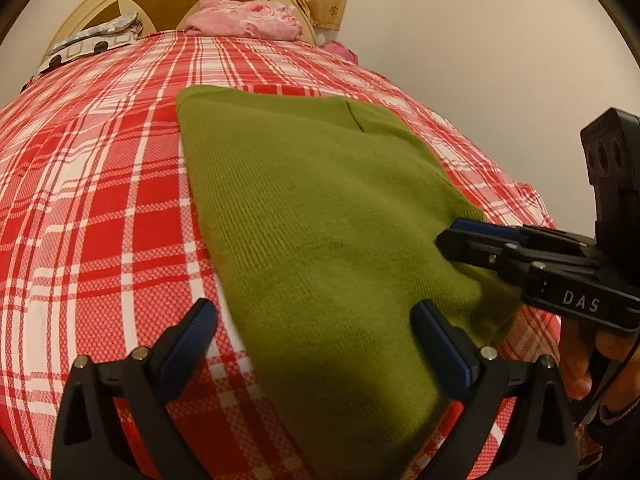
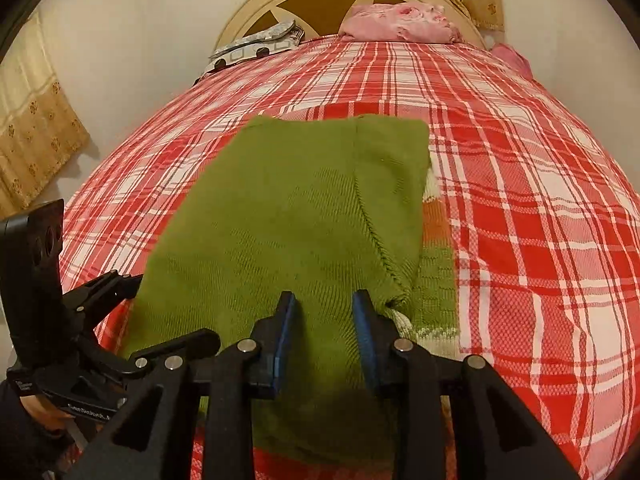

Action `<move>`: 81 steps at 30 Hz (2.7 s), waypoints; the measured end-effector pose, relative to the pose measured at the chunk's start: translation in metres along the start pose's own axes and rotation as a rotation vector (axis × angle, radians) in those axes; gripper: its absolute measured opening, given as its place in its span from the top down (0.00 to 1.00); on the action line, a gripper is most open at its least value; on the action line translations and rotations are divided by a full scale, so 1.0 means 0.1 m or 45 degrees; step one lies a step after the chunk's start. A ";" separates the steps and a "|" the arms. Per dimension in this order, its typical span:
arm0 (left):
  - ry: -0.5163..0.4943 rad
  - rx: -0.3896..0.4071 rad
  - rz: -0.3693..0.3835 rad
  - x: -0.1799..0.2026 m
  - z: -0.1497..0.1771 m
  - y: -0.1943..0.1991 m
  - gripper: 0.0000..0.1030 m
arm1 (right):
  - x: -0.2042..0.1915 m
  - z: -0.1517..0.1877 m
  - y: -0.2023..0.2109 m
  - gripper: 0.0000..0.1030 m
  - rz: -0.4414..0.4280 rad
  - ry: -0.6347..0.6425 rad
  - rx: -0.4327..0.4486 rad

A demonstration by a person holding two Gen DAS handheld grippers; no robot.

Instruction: Fold small clothes

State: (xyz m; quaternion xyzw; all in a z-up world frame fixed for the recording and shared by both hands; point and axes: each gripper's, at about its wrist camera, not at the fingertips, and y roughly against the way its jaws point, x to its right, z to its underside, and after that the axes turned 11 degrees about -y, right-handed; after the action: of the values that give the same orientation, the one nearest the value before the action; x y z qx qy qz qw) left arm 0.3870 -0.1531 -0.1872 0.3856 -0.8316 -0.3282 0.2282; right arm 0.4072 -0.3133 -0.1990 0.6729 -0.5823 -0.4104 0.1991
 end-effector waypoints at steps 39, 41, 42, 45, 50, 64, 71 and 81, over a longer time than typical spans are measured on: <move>0.077 0.006 -0.092 -0.19 -0.10 0.16 0.00 | 0.20 -0.29 0.21 0.60 -0.199 -0.075 0.131; 0.087 -0.001 -0.080 -0.20 -0.12 0.13 0.00 | 0.23 -0.44 0.17 0.45 -0.146 -0.084 0.143; 0.088 -0.007 -0.077 -0.21 -0.12 0.10 0.00 | 0.28 -0.52 0.13 0.39 -0.129 -0.099 0.130; 0.100 -0.014 -0.069 -0.21 -0.08 0.04 0.00 | 0.46 -0.71 -0.02 0.39 -0.137 -0.179 0.092; 0.104 -0.007 -0.066 -0.20 -0.06 0.01 0.00 | 0.63 -0.88 -0.36 0.39 -0.157 -0.189 0.023; 0.091 0.007 -0.020 -0.20 -0.08 -0.04 0.00 | 0.78 -1.07 -0.91 0.39 -0.297 -0.271 -0.070; 0.066 0.017 0.022 -0.17 -0.12 -0.07 0.06 | 0.72 -1.09 -0.97 0.46 -0.312 -0.267 -0.062; 0.041 0.047 0.063 -0.14 -0.15 0.02 0.53 | 0.61 -1.05 -0.86 0.71 -0.312 -0.241 -0.020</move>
State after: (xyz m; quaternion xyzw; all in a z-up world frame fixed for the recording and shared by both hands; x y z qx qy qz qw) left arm 0.4039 -0.1467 -0.1775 0.3744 -0.8430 -0.3008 0.2423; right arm 0.5422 -0.3722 -0.2212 0.6957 -0.5087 -0.4979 0.0970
